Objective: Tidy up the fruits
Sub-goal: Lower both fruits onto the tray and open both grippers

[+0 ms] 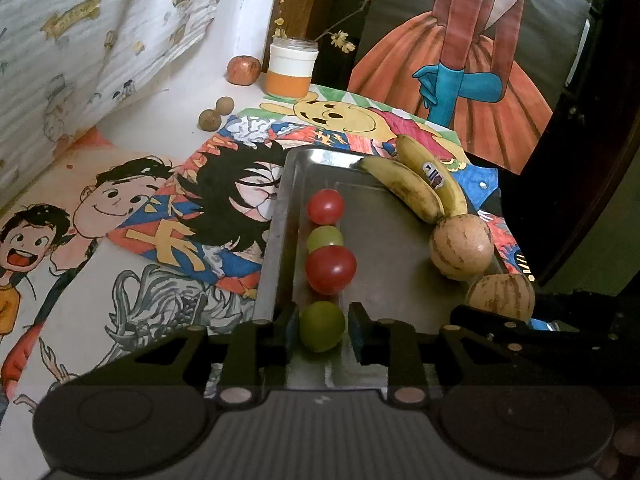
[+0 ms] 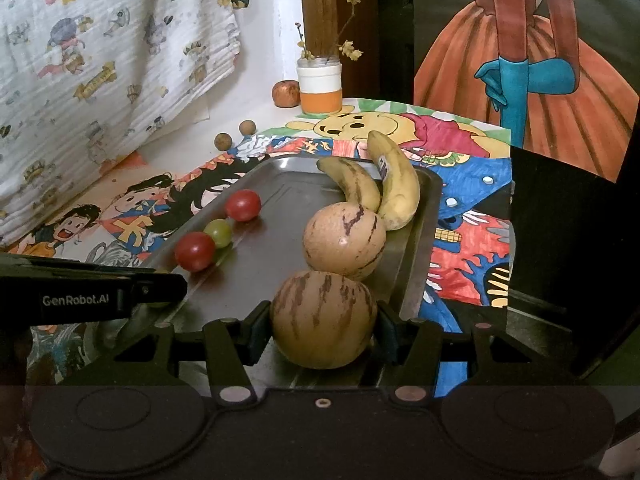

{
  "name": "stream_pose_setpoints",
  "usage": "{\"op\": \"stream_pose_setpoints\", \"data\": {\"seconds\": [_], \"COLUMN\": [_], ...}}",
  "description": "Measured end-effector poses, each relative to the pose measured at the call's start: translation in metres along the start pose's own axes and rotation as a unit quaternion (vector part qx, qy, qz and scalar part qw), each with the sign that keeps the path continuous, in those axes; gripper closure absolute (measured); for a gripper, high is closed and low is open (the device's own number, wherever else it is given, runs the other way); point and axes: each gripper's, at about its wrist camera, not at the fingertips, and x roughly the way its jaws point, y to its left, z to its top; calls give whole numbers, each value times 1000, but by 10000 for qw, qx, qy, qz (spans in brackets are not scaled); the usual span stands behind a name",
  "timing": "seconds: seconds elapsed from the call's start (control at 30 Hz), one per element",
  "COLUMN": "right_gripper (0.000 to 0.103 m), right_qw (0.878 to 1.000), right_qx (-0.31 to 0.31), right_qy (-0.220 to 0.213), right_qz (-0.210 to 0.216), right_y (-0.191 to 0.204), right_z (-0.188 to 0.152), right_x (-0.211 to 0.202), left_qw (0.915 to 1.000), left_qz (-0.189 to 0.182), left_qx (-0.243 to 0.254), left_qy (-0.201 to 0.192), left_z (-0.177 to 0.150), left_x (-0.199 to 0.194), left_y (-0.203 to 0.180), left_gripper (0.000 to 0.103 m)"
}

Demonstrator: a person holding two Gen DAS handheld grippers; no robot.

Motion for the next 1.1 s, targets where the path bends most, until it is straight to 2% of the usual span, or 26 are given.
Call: {"op": "stream_pose_setpoints", "data": {"seconds": [0.27, 0.37, 0.53, 0.63, 0.9, 1.1], "right_gripper": [45, 40, 38, 34, 17, 6], "right_qw": [10000, 9999, 9998, 9997, 9993, 9991], "right_qx": [4, 15, 71, 93, 123, 210], "right_qy": [-85, -127, -169, -213, -342, -346], "right_qz": [-12, -29, -80, -85, -112, -137], "right_y": [0, 0, -1, -1, 5, 11], "right_z": [-2, -3, -6, -8, -10, -13], "right_x": [-11, -16, -25, -32, -55, -73], "left_qw": [9998, 9997, 9994, 9992, 9981, 9977], "left_qz": [-121, -127, -104, -49, 61, 112], "left_qx": [-49, -75, -148, -176, -126, -10], "left_qy": [-117, -177, -284, -368, -592, -671], "left_z": [0, 0, 0, -1, -5, -15], "left_x": [-12, -17, -27, -34, -52, -66], "left_y": [1, 2, 5, 7, 14, 20], "left_gripper": [52, 47, 38, 25, 2, 0]}}
